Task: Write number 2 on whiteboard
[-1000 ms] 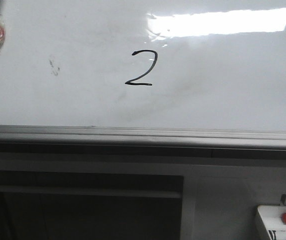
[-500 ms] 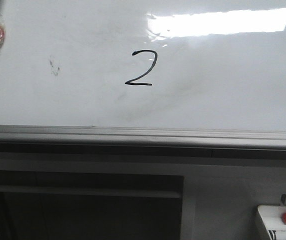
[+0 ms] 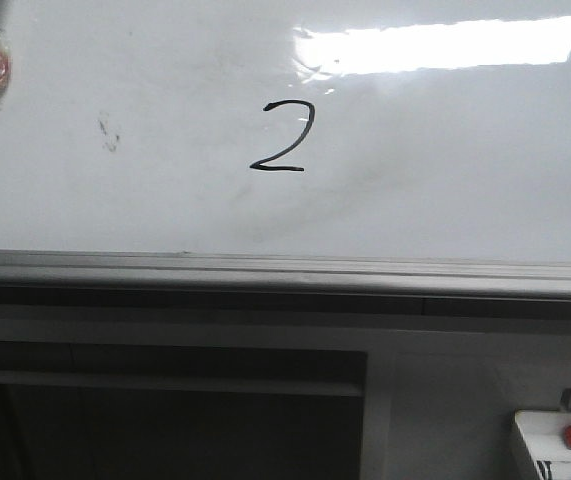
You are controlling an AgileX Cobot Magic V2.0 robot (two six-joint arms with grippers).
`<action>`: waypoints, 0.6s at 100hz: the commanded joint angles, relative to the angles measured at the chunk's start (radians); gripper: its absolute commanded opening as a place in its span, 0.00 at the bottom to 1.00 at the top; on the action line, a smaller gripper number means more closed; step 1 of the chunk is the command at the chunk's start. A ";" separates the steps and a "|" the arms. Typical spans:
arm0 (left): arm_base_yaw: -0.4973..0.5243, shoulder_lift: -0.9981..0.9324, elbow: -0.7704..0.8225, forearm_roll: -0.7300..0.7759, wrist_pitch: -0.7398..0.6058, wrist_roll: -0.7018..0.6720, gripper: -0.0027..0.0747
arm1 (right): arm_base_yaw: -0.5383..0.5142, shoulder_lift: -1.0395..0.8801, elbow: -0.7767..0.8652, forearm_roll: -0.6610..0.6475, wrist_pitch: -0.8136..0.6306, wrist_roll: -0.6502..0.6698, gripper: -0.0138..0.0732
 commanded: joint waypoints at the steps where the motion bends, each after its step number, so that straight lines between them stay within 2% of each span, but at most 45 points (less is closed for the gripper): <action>1: 0.001 -0.028 0.031 -0.008 -0.078 -0.009 0.01 | -0.046 -0.027 0.029 -0.006 -0.124 0.000 0.08; 34: 0.001 -0.028 0.031 -0.008 -0.078 -0.009 0.01 | -0.255 -0.194 0.468 0.186 -0.735 0.000 0.08; 56: 0.001 -0.028 0.031 -0.008 -0.078 -0.009 0.01 | -0.290 -0.268 0.633 0.203 -0.928 0.000 0.08; 60: 0.001 -0.028 0.031 -0.008 -0.078 -0.009 0.01 | -0.290 -0.268 0.628 0.203 -0.899 0.000 0.08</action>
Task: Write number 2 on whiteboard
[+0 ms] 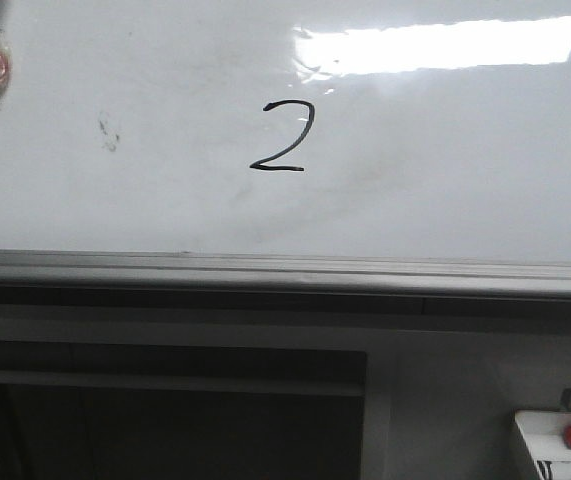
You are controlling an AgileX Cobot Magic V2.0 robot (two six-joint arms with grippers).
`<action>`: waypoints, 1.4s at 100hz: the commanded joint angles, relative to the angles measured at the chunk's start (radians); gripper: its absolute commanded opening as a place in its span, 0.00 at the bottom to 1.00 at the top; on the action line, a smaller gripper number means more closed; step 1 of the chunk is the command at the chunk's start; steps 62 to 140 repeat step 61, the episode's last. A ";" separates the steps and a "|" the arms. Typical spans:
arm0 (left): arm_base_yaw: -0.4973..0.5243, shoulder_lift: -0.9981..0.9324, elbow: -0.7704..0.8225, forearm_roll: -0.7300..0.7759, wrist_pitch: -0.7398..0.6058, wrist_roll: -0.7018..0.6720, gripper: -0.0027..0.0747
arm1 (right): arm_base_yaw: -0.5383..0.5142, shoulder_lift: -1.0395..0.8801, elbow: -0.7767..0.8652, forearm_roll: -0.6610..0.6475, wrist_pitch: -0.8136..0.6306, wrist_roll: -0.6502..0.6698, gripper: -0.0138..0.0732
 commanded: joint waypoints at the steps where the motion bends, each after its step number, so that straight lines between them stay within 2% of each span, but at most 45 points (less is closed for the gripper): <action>1: 0.001 -0.028 0.031 -0.008 -0.078 -0.009 0.01 | -0.007 -0.022 0.027 0.006 -0.139 0.000 0.08; 140: 0.001 -0.028 0.031 -0.008 -0.076 -0.009 0.01 | -0.007 -0.021 0.030 0.006 -0.146 0.000 0.08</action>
